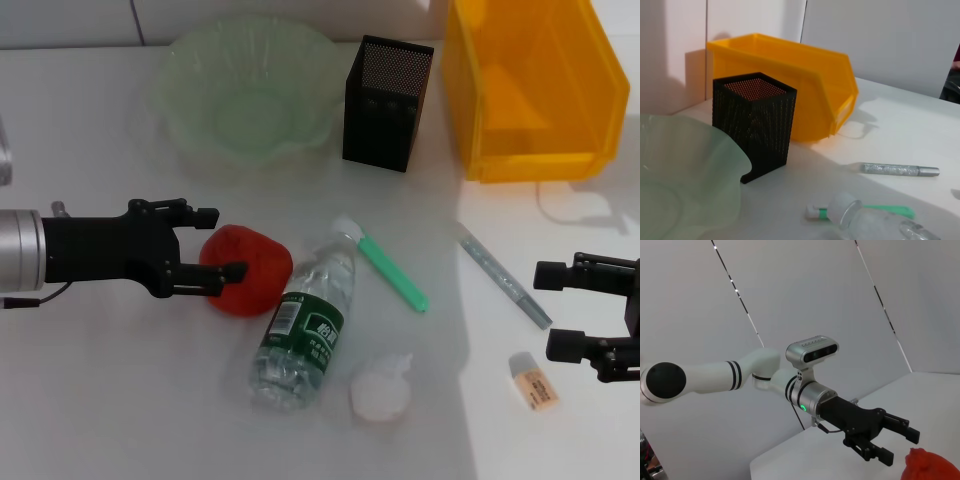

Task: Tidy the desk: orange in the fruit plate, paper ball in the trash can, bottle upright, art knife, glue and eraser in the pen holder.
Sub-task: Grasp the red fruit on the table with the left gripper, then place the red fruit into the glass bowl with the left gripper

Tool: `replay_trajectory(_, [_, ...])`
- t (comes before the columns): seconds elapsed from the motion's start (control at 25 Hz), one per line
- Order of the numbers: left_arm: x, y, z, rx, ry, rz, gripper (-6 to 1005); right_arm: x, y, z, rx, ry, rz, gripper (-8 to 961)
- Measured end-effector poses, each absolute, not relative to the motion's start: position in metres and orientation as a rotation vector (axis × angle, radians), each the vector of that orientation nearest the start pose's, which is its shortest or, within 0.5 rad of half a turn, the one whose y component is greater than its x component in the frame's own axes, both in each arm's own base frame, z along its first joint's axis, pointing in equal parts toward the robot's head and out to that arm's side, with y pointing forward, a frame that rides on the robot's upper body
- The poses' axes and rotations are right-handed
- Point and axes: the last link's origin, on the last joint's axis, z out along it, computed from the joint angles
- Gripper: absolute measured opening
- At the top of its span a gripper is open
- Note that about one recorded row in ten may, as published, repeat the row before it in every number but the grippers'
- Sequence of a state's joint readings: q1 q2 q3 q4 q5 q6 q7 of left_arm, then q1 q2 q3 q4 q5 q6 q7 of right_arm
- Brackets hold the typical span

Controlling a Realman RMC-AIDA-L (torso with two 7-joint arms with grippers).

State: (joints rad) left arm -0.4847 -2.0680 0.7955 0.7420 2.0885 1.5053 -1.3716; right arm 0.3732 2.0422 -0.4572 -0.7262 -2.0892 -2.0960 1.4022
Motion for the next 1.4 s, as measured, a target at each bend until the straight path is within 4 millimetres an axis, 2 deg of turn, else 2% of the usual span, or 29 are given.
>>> replay_trajectory(0.2, [-0.280, 0.327, -0.014, -2.814, -0.527, -0.380, 715, 0.286, 0.238, 0.051, -2.843, 0.718, 1.040, 839])
replay_trajectory(0.84, [-0.285, 0.330, -0.022, -2.795, -0.539, -0.350, 660, 0.285, 0.240, 0.043, -2.831, 0.752, 1.065, 840])
replay_trajectory(1.08, [-0.282, 0.332, -0.021, -2.797, -0.522, -0.350, 457, 0.285, 0.242, 0.043, -2.830, 0.755, 1.066, 839])
replay_trajectory(1.16, [-0.282, 0.333, -0.020, -2.795, -0.523, -0.350, 231, 0.285, 0.243, 0.043, -2.827, 0.756, 1.060, 839])
replay_trajectory(1.4, [-0.277, 0.336, -0.018, -2.796, -0.522, -0.374, 167, 0.286, 0.248, 0.040, -2.808, 0.768, 1.041, 839])
